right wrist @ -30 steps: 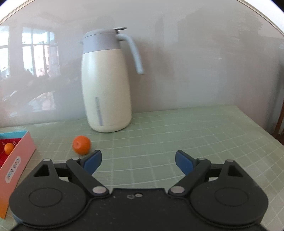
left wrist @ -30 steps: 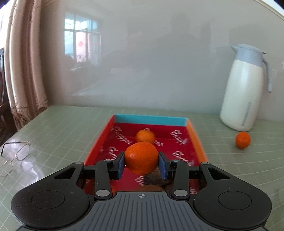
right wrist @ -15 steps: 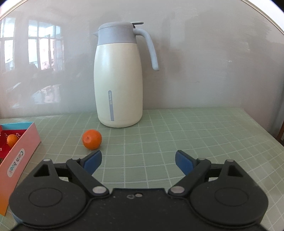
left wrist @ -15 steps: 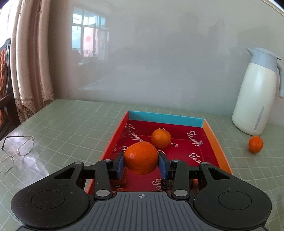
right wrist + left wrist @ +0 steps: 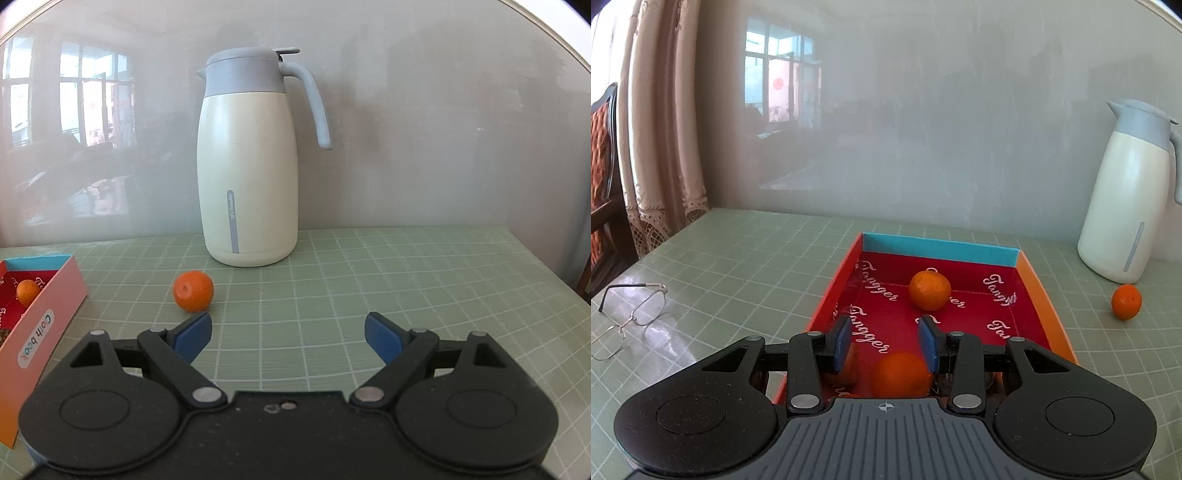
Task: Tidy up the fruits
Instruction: 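Reach the right tool to the last small orange and close on it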
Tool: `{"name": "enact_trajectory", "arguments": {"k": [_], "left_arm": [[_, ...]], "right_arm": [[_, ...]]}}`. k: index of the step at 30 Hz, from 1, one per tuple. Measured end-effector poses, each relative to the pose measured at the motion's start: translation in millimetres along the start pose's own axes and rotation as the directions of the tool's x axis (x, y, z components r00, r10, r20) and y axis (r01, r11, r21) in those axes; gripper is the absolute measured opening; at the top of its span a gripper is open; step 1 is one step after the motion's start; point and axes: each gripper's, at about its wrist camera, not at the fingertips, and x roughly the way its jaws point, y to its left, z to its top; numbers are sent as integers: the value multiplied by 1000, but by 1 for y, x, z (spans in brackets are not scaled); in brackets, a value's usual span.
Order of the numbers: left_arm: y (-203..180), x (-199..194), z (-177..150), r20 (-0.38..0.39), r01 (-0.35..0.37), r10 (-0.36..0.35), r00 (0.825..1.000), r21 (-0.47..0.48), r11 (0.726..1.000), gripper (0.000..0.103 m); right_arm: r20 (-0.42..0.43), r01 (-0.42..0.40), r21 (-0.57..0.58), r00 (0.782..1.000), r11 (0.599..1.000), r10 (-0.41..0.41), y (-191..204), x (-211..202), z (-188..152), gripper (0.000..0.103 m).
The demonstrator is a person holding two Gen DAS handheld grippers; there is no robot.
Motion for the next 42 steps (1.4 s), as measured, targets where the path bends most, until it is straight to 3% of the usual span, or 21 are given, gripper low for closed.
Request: {"name": "enact_trajectory", "arguments": {"k": [1, 2, 3, 5, 25, 35, 42], "left_arm": [[-1, -1, 0, 8, -1, 1, 1000, 1, 1000, 39], [-1, -2, 0, 14, -7, 7, 1000, 8, 1000, 49], [-2, -3, 0, 20, -11, 11, 1000, 13, 1000, 69], [-4, -7, 0, 48, -25, 24, 999, 16, 1000, 84], [14, -17, 5, 107, -51, 54, 993, -30, 998, 87], [56, -17, 5, 109, -115, 123, 986, -76, 990, 88], [96, -12, 2, 93, -180, 192, 977, -125, 976, 88]], "right_arm": [[0, 0, 1, 1000, 1000, 0, 0, 0, 0, 90], [1, 0, 2, 1000, 1000, 0, -1, 0, 0, 90], [2, -1, 3, 1000, 1000, 1, -1, 0, 0, 90], [1, -1, 3, 1000, 1000, 1, -2, 0, 0, 90], [15, -7, -10, 1000, 1000, 7, 0, 2, -1, 89], [28, -67, -80, 997, 995, 69, 35, 24, 3, 87], [16, -96, -106, 995, 990, 98, 60, 49, 10, 79]]}}
